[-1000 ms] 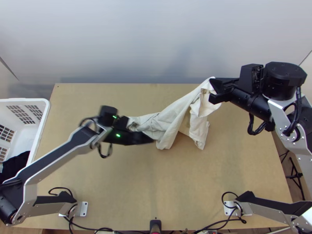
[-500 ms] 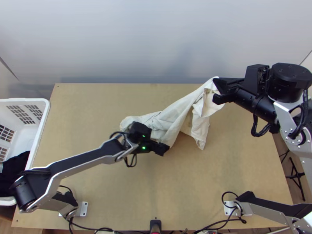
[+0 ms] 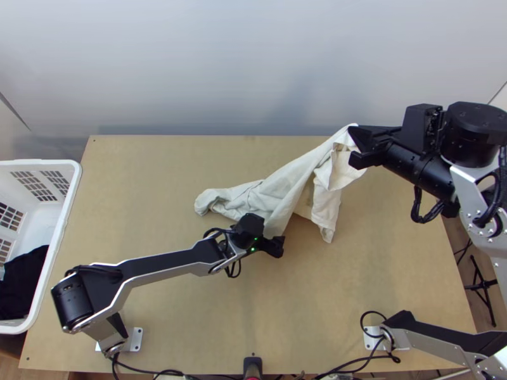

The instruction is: Fold the t-shirt

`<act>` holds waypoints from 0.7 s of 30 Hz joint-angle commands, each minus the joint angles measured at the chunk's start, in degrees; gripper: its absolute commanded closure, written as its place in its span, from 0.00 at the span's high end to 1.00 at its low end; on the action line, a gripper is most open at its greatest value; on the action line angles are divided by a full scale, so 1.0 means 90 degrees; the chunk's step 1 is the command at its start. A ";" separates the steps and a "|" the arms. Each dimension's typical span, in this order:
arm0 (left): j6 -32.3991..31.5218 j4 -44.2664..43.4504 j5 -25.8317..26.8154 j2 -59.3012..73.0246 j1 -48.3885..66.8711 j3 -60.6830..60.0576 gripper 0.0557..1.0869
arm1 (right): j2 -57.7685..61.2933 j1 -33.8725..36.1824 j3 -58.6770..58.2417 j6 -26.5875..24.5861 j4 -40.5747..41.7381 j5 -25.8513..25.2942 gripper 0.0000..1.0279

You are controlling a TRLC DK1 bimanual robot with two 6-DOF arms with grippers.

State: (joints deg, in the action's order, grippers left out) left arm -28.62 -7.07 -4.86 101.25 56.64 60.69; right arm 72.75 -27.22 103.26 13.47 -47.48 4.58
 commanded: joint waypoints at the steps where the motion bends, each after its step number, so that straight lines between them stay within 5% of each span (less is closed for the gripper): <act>1: 0.0260 -0.0259 -0.0583 0.0371 0.0191 0.0103 0.95 | 0.0061 0.0007 0.0079 0.0075 -0.0007 0.0097 0.04; 3: 0.0290 -0.0250 -0.0573 0.0371 0.0259 0.0083 0.90 | 0.0061 0.0007 0.0079 0.0075 -0.0007 0.0106 0.04; 6: 0.0319 -0.0250 -0.0544 0.0381 0.0269 0.0064 0.68 | 0.0061 0.0017 0.0089 0.0075 -0.0007 0.0106 0.04; 8: 0.0338 -0.0269 -0.0544 0.0459 0.0161 0.0054 0.34 | 0.0061 0.0027 0.0089 0.0075 -0.0007 0.0116 0.04; 9: 0.0329 -0.0308 -0.0544 0.0547 0.0054 0.0083 0.05 | 0.0061 0.0027 0.0089 0.0075 -0.0007 0.0116 0.04; 14: 0.0075 0.0502 0.0482 0.0107 -0.0424 0.0103 0.03 | 0.0061 0.0036 0.0108 0.0075 -0.0007 0.0116 0.04; 21: 0.0045 0.1069 0.0980 -0.1328 -0.0776 -0.0219 0.03 | 0.0061 0.0056 0.0177 0.0075 0.0003 0.0116 0.04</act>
State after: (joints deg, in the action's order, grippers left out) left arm -27.83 -2.59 -1.17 98.41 52.93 60.18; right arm 73.28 -26.81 104.27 14.15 -47.53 5.58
